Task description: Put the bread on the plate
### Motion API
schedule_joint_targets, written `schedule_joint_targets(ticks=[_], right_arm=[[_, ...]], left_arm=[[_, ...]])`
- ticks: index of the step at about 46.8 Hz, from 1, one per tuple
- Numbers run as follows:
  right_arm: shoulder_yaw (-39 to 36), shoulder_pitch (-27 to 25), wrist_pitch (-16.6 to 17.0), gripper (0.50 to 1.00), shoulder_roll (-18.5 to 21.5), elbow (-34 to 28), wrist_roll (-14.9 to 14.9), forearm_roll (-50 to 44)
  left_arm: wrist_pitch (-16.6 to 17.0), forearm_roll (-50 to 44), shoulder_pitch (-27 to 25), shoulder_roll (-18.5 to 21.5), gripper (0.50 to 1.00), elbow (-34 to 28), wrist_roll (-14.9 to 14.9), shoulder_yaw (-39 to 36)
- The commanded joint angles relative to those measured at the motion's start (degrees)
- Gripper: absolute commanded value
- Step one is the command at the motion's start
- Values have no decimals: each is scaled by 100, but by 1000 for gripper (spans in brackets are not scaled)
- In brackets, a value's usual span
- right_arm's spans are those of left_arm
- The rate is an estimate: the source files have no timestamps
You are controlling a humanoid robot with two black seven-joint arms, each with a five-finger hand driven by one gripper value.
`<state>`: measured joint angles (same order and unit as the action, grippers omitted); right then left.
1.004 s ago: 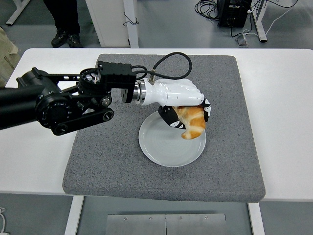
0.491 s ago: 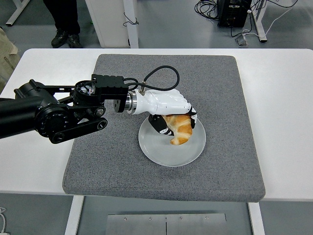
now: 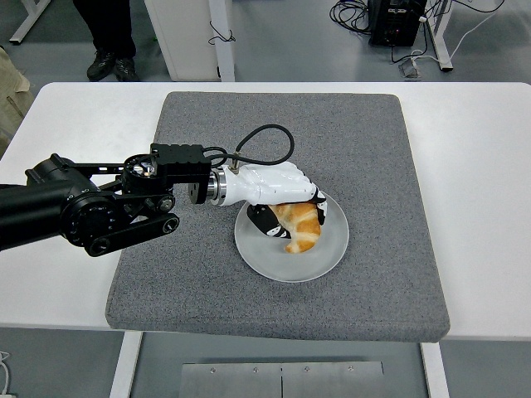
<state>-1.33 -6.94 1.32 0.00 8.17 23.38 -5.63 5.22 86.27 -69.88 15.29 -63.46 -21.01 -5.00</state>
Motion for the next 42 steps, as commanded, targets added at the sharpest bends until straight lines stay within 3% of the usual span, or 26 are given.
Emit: schedule_joint_targets(ticks=[1,38,39,42], right_arm=[[1,0,0,1000,0,0,0,0],[1,0,0,1000,0,0,0,0],[1,0,0,1000,0,0,0,0],[1,0,0,1000,0,0,0,0]], left_arm=[[50,-13,44,-9,500,9,0,8],[199,-49,308,-53,500,194,9,8],[199,-57,299,-53,517,194,9,8],[199,-75,299,-53,631,194,9,-1]])
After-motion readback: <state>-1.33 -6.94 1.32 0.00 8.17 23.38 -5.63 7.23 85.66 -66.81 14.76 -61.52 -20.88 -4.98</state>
